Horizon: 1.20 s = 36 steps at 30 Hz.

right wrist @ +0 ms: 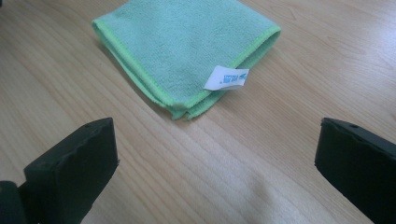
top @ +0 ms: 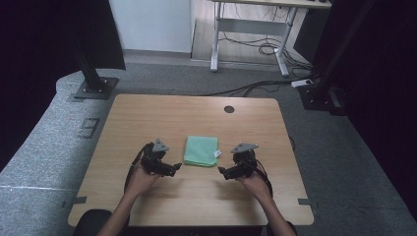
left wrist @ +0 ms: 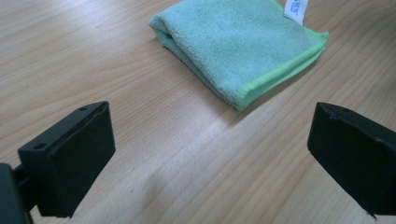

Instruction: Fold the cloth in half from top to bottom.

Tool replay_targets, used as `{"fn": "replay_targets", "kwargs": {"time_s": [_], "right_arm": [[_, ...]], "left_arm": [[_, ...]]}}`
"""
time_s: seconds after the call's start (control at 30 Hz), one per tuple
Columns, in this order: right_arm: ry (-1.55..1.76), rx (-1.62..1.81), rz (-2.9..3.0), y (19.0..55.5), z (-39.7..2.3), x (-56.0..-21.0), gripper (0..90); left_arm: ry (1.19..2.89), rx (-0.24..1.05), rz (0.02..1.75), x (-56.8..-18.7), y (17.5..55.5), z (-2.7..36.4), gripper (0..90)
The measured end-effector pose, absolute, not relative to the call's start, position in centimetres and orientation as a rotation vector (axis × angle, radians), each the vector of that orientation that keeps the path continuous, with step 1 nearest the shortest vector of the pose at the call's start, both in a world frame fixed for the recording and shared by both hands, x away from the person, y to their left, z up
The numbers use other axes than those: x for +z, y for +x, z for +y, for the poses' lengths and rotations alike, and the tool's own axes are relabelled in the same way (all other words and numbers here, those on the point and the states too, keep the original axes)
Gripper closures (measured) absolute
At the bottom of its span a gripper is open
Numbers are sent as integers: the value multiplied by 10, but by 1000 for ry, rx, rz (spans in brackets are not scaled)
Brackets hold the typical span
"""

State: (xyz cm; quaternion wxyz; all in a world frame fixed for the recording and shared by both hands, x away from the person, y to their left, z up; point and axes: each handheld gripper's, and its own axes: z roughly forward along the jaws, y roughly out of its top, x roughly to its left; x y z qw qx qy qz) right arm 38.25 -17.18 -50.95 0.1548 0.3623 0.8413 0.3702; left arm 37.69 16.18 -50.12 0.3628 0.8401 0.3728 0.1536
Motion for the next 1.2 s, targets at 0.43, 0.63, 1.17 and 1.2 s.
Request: {"fn": "replay_targets", "kwargs": {"time_s": [0.43, 0.63, 1.17, 1.2], "right_arm": [[1035, 1052, 2396, 364, -195, -501, 0], [1077, 1054, 2383, 357, -209, -500, 0], [1147, 1013, 2354, 342, -229, -531, 0], [1153, 1004, 2359, 342, -230, -534, 0]], "left_arm": [[2175, 436, 945, -500, 354, 181, 0], [2176, 452, 948, -502, 345, 191, 0], [2171, 427, 1014, -529, 332, 212, 0], [2169, 421, 1020, -532, 332, 213, 0]]}}
